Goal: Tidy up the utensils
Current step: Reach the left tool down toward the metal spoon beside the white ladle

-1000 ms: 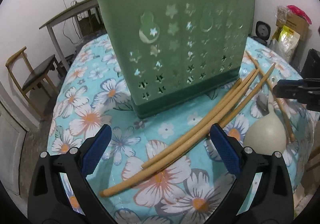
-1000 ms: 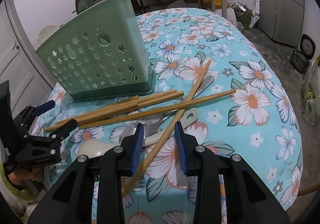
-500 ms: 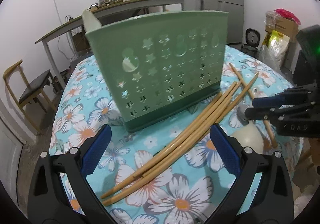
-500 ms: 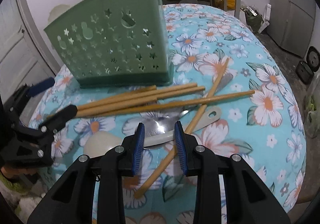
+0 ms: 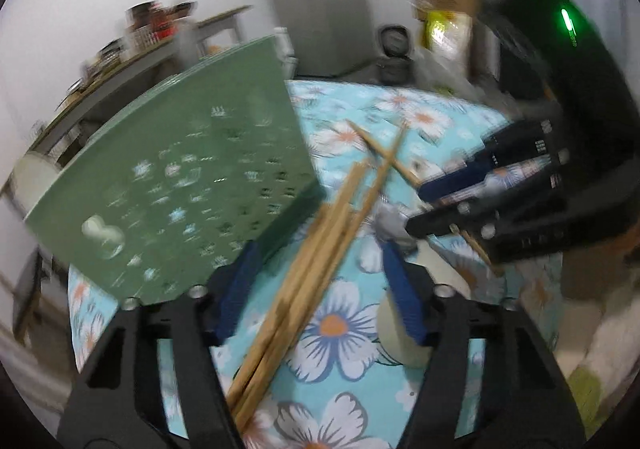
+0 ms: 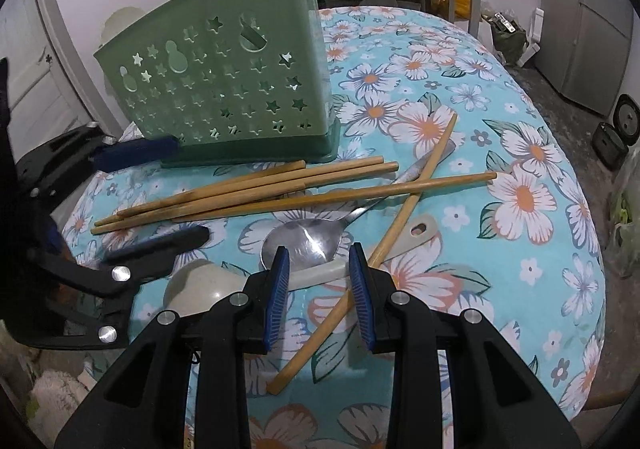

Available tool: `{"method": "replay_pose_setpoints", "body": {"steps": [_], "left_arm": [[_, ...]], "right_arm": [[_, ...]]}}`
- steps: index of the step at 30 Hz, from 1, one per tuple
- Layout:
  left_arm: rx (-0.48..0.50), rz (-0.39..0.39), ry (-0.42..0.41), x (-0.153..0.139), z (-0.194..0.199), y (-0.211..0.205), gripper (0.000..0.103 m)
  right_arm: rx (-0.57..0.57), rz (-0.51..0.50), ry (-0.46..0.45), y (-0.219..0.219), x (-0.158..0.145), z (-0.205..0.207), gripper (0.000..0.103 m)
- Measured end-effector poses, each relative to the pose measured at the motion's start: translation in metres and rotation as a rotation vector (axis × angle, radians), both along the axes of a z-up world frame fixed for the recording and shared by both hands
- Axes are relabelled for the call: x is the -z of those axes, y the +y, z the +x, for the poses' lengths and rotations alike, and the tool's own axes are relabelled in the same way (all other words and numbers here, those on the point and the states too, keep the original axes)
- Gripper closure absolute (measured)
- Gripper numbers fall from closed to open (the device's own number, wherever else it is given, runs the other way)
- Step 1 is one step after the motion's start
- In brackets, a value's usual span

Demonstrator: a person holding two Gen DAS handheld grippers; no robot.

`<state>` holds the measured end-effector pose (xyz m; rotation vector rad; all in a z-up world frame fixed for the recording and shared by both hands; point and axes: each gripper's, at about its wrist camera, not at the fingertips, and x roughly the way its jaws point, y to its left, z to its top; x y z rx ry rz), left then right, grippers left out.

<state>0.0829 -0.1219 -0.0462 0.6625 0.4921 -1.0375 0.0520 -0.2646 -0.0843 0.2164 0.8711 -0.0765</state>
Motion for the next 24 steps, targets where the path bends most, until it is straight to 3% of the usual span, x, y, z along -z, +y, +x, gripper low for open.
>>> {"method": "replay_pose_setpoints", "body": {"steps": [4,11,16,24], "left_arm": [[0.140,0.089,-0.059,0.009,-0.005,-0.011,0.066],[0.336,0.175,-0.138,0.009,-0.008,-0.022,0.069],[0.512,0.272,-0.251,0.009,-0.016,-0.028,0.069],[0.717,0.450,-0.450,0.020,-0.026,-0.037,0.070]], "right_arm": [[-0.011,0.001,-0.004,-0.002,0.000,-0.002,0.072],[-0.044,0.026,-0.026,-0.008,0.000,-0.009,0.072],[-0.050,0.076,-0.042,-0.017,-0.001,-0.011,0.073],[-0.014,0.154,-0.046,-0.037,0.004,-0.011,0.072]]}}
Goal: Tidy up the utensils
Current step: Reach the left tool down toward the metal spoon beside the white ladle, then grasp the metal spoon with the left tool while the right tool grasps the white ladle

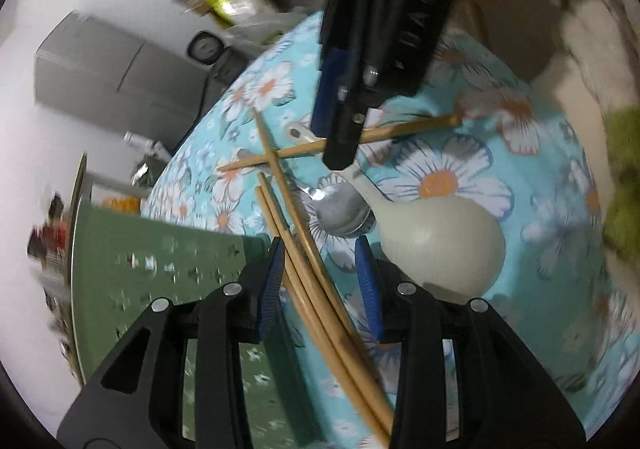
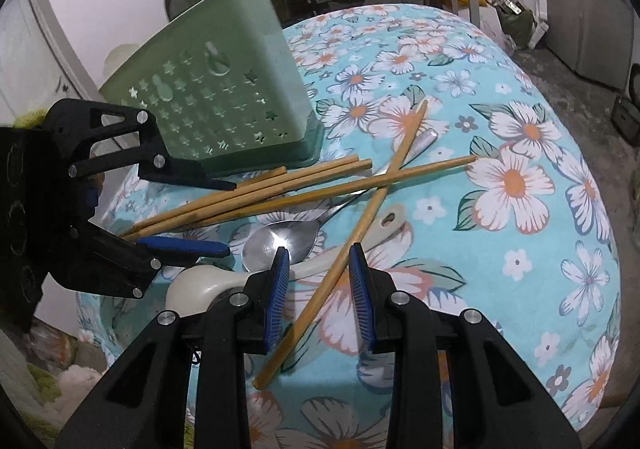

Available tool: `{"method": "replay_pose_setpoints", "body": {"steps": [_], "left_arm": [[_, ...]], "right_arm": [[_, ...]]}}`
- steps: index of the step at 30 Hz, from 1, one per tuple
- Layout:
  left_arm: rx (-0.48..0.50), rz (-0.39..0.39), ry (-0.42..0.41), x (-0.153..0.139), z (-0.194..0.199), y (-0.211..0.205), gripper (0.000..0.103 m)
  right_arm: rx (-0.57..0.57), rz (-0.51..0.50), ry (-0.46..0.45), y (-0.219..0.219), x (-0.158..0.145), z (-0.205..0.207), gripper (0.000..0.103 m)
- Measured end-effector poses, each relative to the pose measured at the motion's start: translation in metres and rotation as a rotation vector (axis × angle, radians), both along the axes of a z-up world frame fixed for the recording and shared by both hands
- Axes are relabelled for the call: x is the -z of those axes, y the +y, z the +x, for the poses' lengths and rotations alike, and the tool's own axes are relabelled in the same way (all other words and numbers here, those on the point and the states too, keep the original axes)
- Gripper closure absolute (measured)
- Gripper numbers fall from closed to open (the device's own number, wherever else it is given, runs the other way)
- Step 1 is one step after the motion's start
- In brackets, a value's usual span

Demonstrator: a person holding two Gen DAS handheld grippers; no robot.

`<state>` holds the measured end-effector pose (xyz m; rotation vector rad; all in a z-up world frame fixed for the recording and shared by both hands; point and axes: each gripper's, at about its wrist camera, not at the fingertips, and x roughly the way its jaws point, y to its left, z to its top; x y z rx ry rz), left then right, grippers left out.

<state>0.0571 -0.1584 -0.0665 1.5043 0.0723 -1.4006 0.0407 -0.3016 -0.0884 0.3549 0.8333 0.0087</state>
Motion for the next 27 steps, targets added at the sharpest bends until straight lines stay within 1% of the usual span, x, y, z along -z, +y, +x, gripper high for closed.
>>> {"method": "replay_pose_setpoints", "body": {"steps": [3,5,7,11,19,23,26,27], "left_arm": [[0.057,0.058,-0.056,0.006,-0.001,-0.003,0.070],[0.099,0.117,-0.077,0.013,-0.003,-0.003,0.070],[0.140,0.132,-0.095,0.016,-0.010,0.000,0.071],[0.130,0.128,-0.061,0.014,-0.010,-0.006,0.071],[0.154,0.078,-0.070,0.019,-0.015,-0.017,0.070],[0.148,0.054,-0.050,0.019,-0.014,-0.021,0.071],[0.147,0.051,-0.040,0.022,-0.014,-0.024,0.081],[0.148,0.058,-0.037,0.023,-0.014,-0.024,0.088]], "right_arm": [[0.003,0.016,-0.011,-0.003,0.000,-0.001,0.072],[0.004,0.030,-0.017,-0.005,0.001,-0.002,0.072],[0.005,0.047,-0.022,-0.008,0.003,-0.002,0.072],[0.013,0.071,-0.034,-0.013,0.005,-0.004,0.072],[0.026,0.112,-0.054,-0.025,0.008,-0.004,0.072],[0.035,0.132,-0.061,-0.029,0.010,-0.004,0.072],[0.040,0.139,-0.061,-0.030,0.012,-0.004,0.072],[0.040,0.141,-0.061,-0.030,0.012,-0.004,0.072]]}}
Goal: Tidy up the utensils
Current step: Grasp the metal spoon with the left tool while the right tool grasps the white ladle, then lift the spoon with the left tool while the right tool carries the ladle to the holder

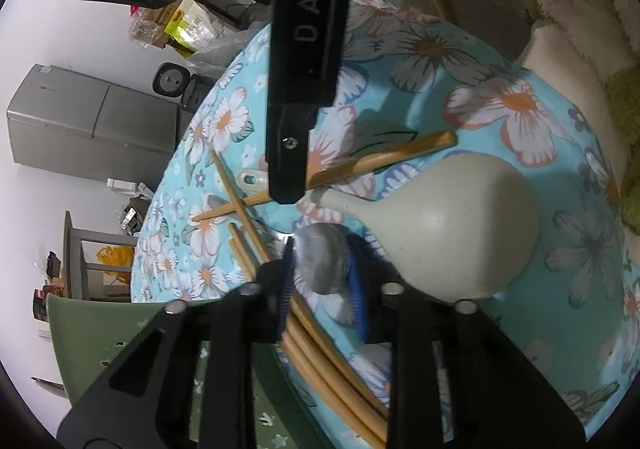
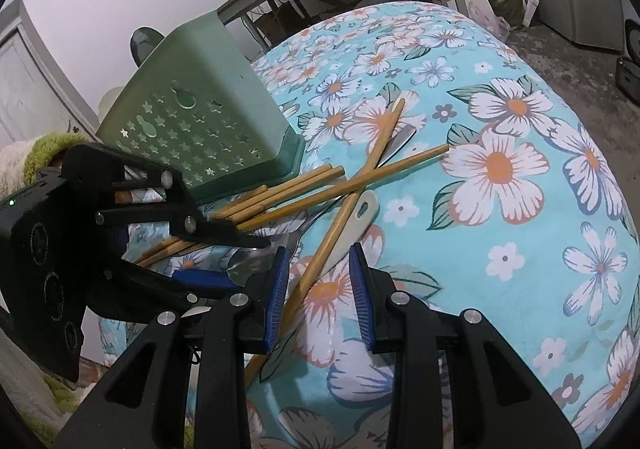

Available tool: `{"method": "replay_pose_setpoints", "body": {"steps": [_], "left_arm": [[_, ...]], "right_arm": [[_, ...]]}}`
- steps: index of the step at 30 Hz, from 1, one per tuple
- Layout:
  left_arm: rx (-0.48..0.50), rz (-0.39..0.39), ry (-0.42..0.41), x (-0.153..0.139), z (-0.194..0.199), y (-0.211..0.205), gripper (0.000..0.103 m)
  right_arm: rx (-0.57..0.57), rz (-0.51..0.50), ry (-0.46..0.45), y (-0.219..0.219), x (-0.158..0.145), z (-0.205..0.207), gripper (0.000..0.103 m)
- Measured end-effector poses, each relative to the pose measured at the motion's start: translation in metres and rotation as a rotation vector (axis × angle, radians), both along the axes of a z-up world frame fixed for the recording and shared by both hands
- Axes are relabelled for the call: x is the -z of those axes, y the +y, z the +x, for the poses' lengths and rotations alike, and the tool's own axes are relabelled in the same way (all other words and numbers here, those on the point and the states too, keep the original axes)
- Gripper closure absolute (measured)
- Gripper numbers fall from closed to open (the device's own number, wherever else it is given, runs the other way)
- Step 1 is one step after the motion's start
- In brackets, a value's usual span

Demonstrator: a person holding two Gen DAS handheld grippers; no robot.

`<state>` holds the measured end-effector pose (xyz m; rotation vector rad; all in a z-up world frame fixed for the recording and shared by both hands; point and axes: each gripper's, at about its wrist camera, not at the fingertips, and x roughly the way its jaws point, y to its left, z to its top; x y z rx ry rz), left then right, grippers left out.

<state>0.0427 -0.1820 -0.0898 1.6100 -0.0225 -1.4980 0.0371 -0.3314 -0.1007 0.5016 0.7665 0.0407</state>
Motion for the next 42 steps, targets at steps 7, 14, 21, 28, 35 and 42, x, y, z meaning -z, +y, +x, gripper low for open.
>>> {"method": "replay_pose_setpoints", "body": {"steps": [7,14,21,28,35,42], "left_arm": [[-0.023,-0.006,0.015,-0.007,-0.006,0.007,0.098],[-0.096,-0.070,0.046,-0.034,-0.013,0.025,0.102],[-0.265,-0.159,0.238,-0.073,-0.016,0.048,0.100],[-0.476,-0.261,0.488,-0.090,-0.010,0.074,0.100],[-0.639,-0.403,0.688,-0.102,0.001,0.100,0.100],[-0.720,-0.527,0.795,-0.115,0.002,0.124,0.101]], "right_arm": [[0.012,-0.004,-0.009,0.001,-0.002,-0.004,0.072],[0.030,-0.026,-0.034,0.003,-0.013,-0.016,0.072],[0.013,-0.076,-0.053,0.017,-0.028,-0.032,0.072],[-0.051,-0.220,-0.088,0.052,-0.042,-0.060,0.072],[-0.123,-0.511,-0.034,0.099,-0.032,-0.072,0.071],[-0.187,-0.944,0.034,0.143,-0.005,-0.065,0.068]]}}
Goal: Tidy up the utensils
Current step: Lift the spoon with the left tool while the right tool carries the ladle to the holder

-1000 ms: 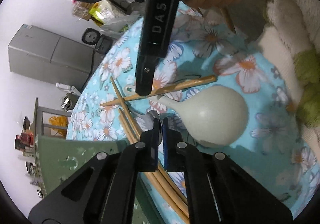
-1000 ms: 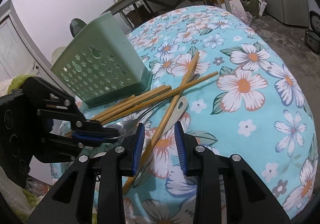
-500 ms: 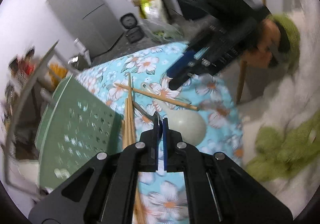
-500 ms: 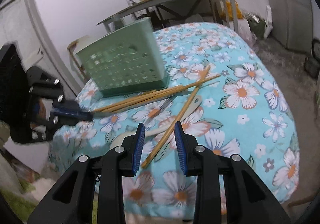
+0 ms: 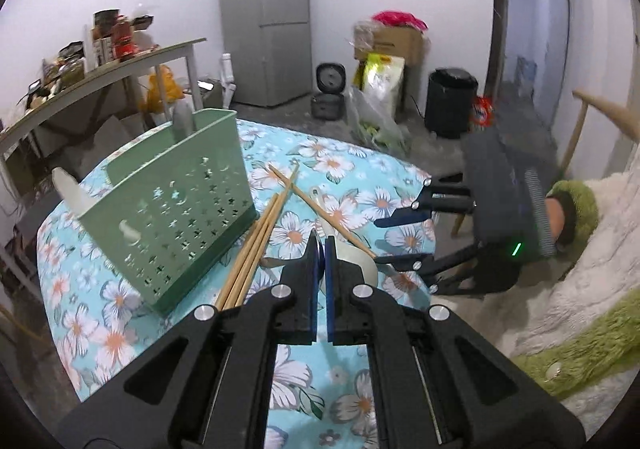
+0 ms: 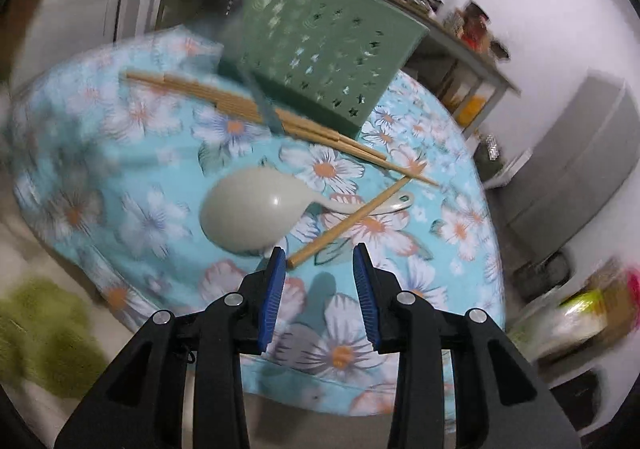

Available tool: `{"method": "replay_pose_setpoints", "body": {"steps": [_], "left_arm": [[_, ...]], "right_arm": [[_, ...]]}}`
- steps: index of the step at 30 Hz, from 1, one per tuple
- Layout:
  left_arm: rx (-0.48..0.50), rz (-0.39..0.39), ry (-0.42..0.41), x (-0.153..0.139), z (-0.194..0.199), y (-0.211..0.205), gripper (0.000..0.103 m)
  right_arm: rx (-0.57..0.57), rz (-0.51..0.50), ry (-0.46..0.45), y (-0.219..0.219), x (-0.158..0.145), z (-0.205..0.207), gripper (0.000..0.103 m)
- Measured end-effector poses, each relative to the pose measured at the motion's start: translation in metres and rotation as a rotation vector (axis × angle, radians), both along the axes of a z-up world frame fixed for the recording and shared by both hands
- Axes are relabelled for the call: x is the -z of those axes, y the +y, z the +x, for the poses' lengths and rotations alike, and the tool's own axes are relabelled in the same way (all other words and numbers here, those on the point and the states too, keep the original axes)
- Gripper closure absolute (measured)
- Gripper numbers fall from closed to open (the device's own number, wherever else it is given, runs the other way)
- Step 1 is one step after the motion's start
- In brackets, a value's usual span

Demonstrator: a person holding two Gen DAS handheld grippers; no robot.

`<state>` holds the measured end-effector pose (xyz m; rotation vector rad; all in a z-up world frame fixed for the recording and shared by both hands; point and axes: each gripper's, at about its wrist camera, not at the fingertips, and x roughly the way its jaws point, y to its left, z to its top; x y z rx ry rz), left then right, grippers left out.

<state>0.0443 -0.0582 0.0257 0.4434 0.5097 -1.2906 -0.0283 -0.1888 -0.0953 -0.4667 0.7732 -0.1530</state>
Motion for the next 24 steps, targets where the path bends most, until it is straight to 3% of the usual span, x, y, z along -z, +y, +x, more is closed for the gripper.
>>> {"method": "replay_pose_setpoints", "body": {"steps": [6,14,24], "left_arm": [[-0.028,-0.045,-0.011,-0.009,-0.008,0.017,0.101],[-0.069,-0.118,-0.004,-0.034,-0.003,0.040,0.101],[-0.122,-0.252,0.063,-0.070,0.014,0.067,0.101]], "right_arm": [[-0.038,-0.195,0.024,0.018,0.016,0.006,0.068],[-0.122,-0.254,0.009,0.040,0.013,0.014,0.068],[-0.281,-0.510,-0.031,0.068,0.025,0.026,0.068]]}}
